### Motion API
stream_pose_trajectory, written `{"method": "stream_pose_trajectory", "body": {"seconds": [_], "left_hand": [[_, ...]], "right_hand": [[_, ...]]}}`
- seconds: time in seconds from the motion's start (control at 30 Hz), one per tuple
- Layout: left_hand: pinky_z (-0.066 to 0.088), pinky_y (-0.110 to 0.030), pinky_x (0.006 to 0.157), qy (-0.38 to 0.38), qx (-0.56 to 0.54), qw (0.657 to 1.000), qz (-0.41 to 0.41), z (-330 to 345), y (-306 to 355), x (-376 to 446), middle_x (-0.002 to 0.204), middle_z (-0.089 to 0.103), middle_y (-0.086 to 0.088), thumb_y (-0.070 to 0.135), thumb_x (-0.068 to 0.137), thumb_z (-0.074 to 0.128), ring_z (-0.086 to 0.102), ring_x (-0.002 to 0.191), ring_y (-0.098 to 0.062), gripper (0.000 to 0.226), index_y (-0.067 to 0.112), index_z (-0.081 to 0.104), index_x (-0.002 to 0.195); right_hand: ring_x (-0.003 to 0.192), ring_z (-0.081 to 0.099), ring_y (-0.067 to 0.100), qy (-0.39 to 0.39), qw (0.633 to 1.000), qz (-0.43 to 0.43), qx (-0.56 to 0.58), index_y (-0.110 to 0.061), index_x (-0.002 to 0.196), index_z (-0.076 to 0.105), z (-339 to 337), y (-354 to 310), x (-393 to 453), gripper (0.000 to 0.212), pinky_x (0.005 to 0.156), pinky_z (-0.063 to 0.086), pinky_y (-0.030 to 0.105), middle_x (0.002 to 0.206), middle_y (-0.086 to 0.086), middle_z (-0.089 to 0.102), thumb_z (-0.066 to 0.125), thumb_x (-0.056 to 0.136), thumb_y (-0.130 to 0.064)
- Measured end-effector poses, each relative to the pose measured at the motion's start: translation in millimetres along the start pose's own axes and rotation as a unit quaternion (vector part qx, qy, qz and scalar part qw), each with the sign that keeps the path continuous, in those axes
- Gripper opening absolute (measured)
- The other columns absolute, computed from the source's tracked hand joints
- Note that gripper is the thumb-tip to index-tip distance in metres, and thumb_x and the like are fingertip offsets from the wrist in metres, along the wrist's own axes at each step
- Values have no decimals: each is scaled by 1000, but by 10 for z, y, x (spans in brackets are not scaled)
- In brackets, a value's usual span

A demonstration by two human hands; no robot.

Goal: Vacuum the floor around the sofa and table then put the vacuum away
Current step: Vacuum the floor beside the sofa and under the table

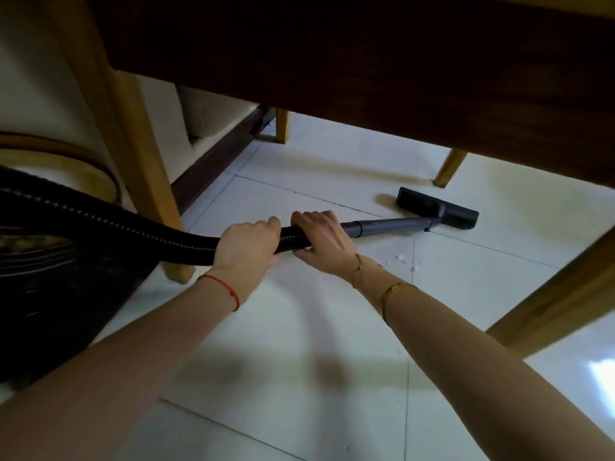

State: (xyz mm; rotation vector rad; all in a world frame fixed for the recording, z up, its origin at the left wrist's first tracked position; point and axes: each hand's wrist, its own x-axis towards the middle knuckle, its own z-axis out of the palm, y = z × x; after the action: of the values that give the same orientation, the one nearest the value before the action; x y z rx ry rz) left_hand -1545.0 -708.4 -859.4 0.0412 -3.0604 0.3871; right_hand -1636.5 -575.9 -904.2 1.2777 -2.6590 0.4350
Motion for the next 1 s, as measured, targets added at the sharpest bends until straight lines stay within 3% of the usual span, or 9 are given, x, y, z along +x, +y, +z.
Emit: {"method": "stream_pose_trajectory", "body": {"seconds": [0.13, 0.33, 0.6, 0.87, 1.0], "left_hand": [[36, -29, 63, -10, -9, 1000, -6, 49, 101, 123, 107, 63, -4, 27, 93, 53, 65, 91, -22, 32, 11, 44, 119], [36, -29, 62, 1, -8, 1000, -2, 21, 2, -19, 105, 62, -3, 27, 94, 52, 64, 89, -20, 29, 11, 44, 117], [34, -29, 59, 7, 36, 999, -18, -138, -421, -638, 101, 61, -1, 29, 96, 47, 64, 87, -20, 22, 14, 43, 111], [44, -29, 64, -3, 61, 997, -44, -275, -855, -1294, 103, 63, 1, 35, 94, 48, 66, 87, -18, 30, 16, 43, 117], [39, -28, 61, 1, 63, 996, -61, -331, -1032, -1546, 100, 63, 3, 37, 93, 48, 66, 85, -17, 25, 18, 44, 109]], "right_hand": [[76, 51, 21, -18, 1000, 12, -5, -17, 93, 50, -15, 148, -6, 21, 81, 40, 37, 79, -2, 55, 59, 76, -23], [75, 46, 20, -12, 1000, 0, 24, -14, 97, 50, 5, 20, -5, 21, 73, 37, 33, 80, -1, 53, 59, 78, -19], [70, 48, 20, 28, 997, -55, 45, -14, 93, 51, 102, -671, 19, 22, 67, 36, 33, 76, -1, 54, 64, 76, -18], [70, 50, 22, 58, 988, -112, 91, -14, 93, 52, 116, -1408, 31, 24, 65, 34, 33, 77, 1, 56, 65, 74, -17], [72, 50, 20, 70, 980, -137, 125, -14, 94, 55, 73, -1718, 41, 21, 66, 34, 32, 79, -2, 57, 65, 76, -16]]}}
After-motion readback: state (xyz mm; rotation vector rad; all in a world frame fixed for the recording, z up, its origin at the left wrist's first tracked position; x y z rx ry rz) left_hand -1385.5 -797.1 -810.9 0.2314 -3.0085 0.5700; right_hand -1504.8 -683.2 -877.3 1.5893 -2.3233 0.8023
